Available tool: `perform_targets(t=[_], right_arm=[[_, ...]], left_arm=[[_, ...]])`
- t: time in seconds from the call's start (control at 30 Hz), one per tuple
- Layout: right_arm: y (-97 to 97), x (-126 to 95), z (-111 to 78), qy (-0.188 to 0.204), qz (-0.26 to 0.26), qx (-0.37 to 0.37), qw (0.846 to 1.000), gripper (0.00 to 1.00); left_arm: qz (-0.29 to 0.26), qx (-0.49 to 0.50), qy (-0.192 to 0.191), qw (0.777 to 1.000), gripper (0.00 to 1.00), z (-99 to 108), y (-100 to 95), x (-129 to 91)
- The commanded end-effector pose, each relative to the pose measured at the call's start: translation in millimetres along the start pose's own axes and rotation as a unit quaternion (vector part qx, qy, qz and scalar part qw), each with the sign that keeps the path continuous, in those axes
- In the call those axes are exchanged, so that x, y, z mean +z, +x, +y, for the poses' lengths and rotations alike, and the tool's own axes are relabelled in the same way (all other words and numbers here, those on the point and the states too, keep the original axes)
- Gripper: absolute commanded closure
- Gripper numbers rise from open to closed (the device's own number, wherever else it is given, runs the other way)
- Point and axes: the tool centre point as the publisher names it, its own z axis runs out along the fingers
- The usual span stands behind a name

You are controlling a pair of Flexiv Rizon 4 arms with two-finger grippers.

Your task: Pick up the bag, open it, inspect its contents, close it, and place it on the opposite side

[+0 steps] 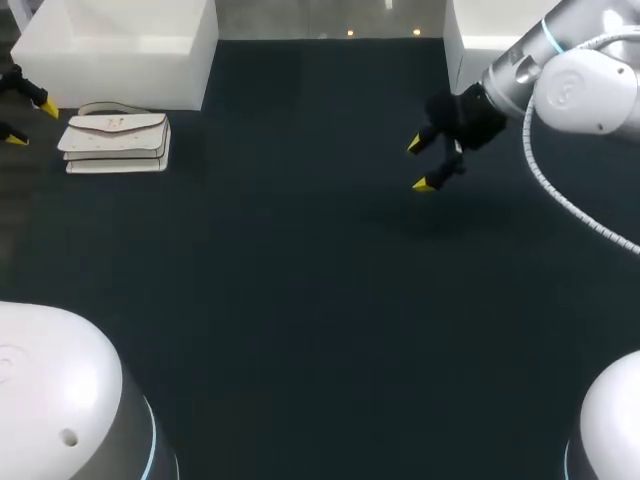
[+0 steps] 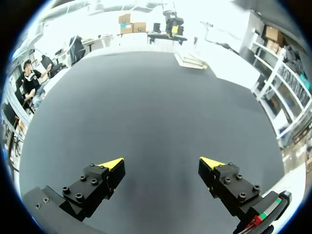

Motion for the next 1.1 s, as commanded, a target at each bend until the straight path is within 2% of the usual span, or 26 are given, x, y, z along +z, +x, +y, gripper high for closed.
perform_targets(t=[0.03, 0.5, 0.83, 1.1], right_arm=[[-7.6, 6.2, 0.8, -0.004, 0.022, -0.001, 1.000, 0.00], [-8.5, 16.1, 3.8, -0.004, 0.003, 0.021, 1.000, 0.00], [-8.5, 16.1, 3.8, -0.004, 0.003, 0.021, 1.000, 0.00], [-8.5, 16.1, 3.8, -0.004, 0.003, 0.021, 1.000, 0.00]], left_arm=[[0.015, -0.004, -0.003, 1.000, 0.00, -5.6, -8.6, -1.4], [0.037, -0.025, 0.019, 0.999, 0.00, -13.7, -29.1, 2.3], [0.065, -0.021, 0.045, 0.997, 0.00, -42.5, -49.7, 22.7], [0.077, -0.019, 0.055, 0.995, 0.00, -62.7, -57.3, 41.5]])
